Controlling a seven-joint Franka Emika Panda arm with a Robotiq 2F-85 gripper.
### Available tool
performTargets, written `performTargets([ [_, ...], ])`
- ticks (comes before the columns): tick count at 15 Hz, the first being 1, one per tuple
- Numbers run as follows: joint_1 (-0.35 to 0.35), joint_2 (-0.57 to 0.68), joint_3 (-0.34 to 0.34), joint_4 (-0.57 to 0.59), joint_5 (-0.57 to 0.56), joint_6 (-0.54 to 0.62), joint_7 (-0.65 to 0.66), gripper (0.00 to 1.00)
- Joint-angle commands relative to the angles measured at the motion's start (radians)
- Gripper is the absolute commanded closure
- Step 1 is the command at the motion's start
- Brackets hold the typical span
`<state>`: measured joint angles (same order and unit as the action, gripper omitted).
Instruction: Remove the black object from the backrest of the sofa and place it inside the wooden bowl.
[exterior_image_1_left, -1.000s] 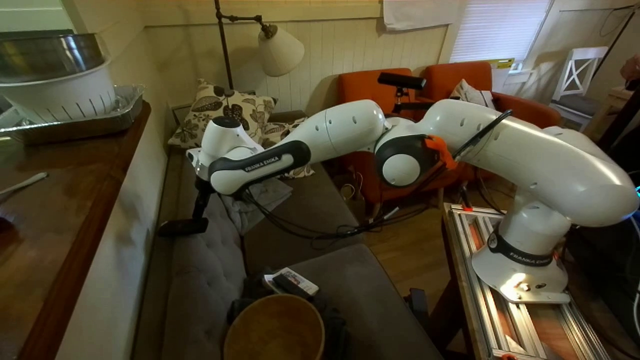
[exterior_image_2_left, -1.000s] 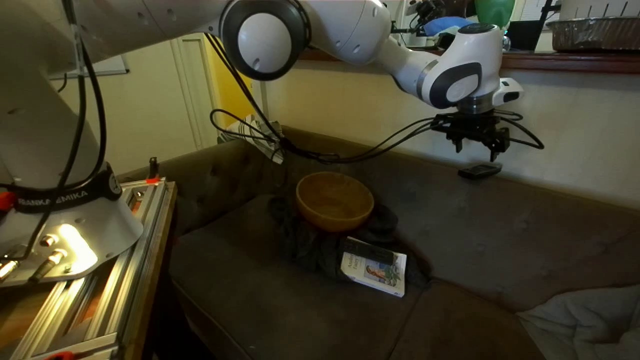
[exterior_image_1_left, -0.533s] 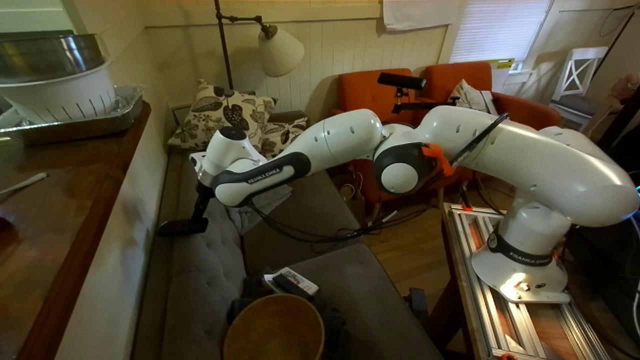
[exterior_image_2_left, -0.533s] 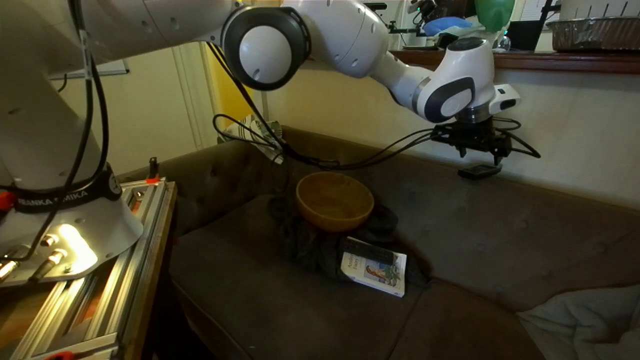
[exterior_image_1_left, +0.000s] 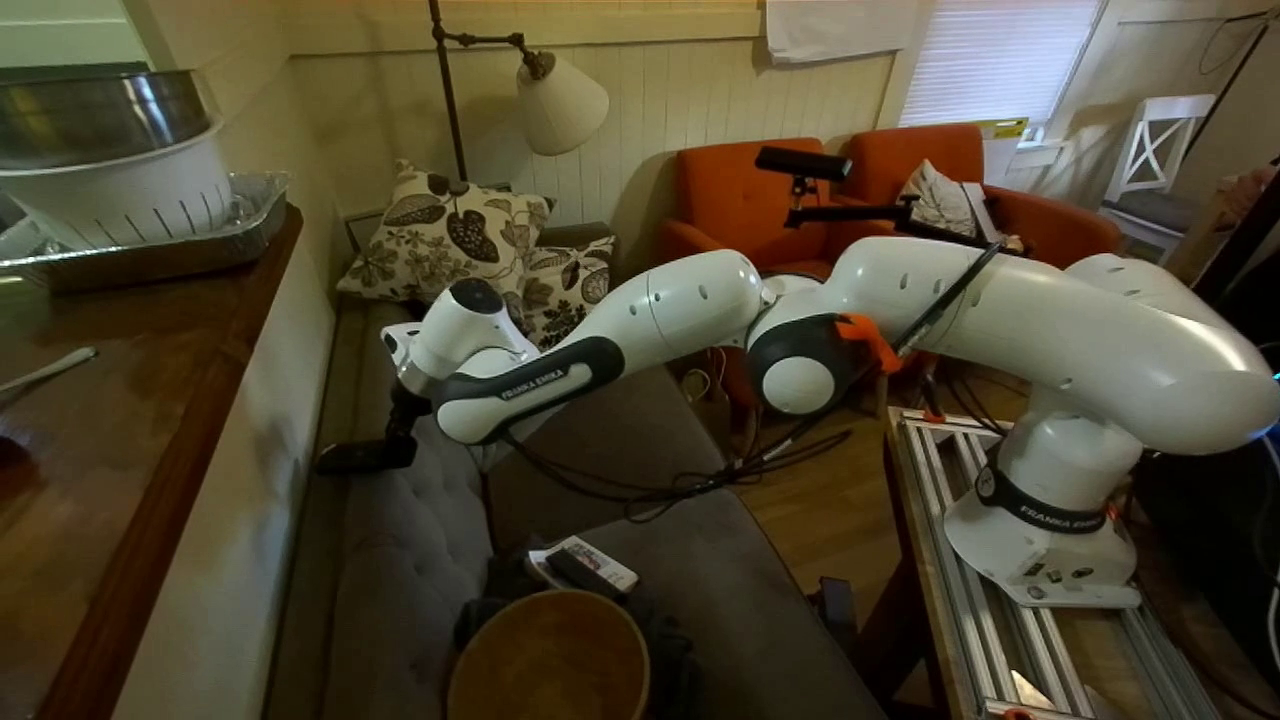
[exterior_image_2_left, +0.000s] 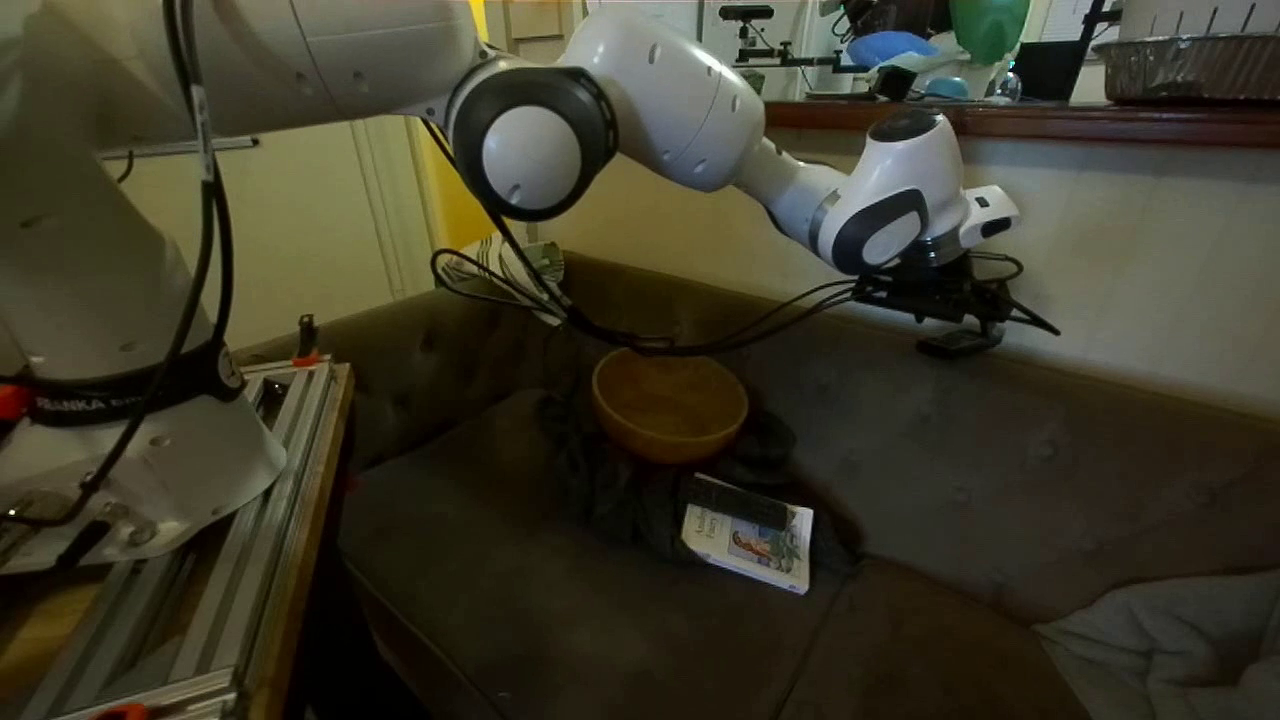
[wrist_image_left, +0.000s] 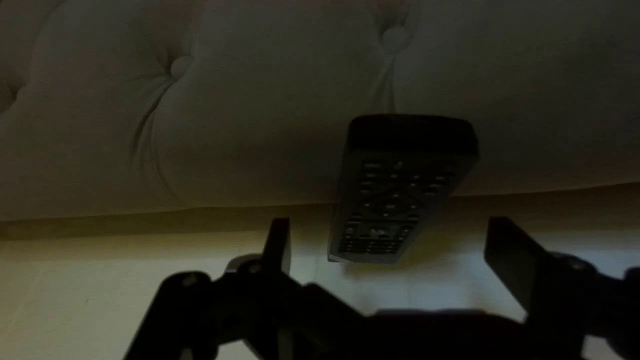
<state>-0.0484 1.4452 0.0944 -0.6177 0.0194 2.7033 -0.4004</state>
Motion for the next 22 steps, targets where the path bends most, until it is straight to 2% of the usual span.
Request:
performTargets([
  [1,0.01,0.044,0.005,0.07,-0.004,-0.011,-0.017,0.0],
  [12,0.017,0.059,-0.022,0.083,-0.006,-0.103,0.016,0.0],
  [22,0.026,0.07,-0.054,0.1,-0.006,-0.102,0.081,0.0],
])
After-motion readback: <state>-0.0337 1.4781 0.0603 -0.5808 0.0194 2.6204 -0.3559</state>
